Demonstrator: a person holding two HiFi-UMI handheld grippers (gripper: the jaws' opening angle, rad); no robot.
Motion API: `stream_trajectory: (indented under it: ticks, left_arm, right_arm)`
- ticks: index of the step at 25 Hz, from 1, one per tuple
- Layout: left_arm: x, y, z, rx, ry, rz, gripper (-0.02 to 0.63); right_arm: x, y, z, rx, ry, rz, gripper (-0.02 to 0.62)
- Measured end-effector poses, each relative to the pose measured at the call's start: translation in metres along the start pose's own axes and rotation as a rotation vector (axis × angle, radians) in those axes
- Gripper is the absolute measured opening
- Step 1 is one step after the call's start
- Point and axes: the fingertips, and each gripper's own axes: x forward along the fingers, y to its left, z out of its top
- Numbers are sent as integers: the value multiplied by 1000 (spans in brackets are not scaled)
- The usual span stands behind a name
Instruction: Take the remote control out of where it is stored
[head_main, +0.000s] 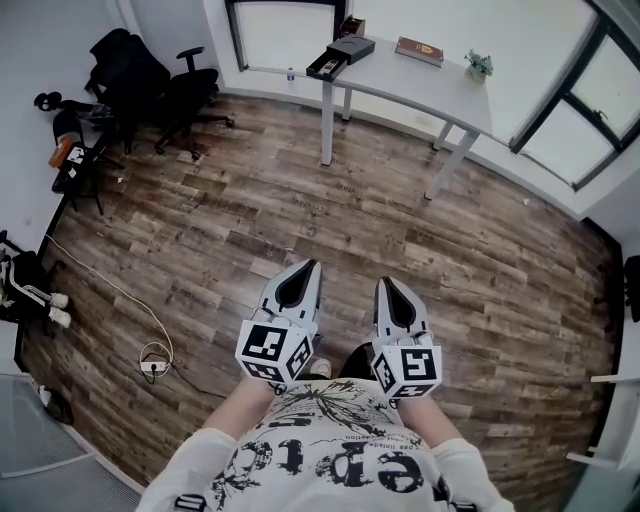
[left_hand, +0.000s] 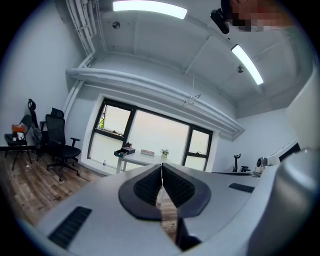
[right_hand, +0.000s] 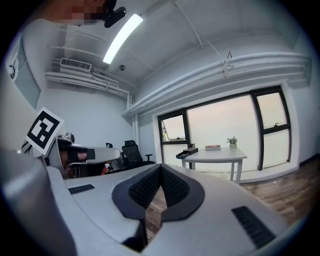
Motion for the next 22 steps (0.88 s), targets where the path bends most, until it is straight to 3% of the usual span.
stream_trajectory:
  ticks: [6, 11, 22]
  left_arm:
    - [22, 5, -10, -16, 24, 0, 11]
    - [64, 14, -13, -84, 45, 3, 12]
    - [191, 53, 14, -20, 64, 132, 12]
  right_arm:
    - [13, -17, -16, 8, 51, -17, 2]
    - [47, -46, -16, 12, 60, 4, 2]
    - [181, -135, 19, 47, 49, 106, 2]
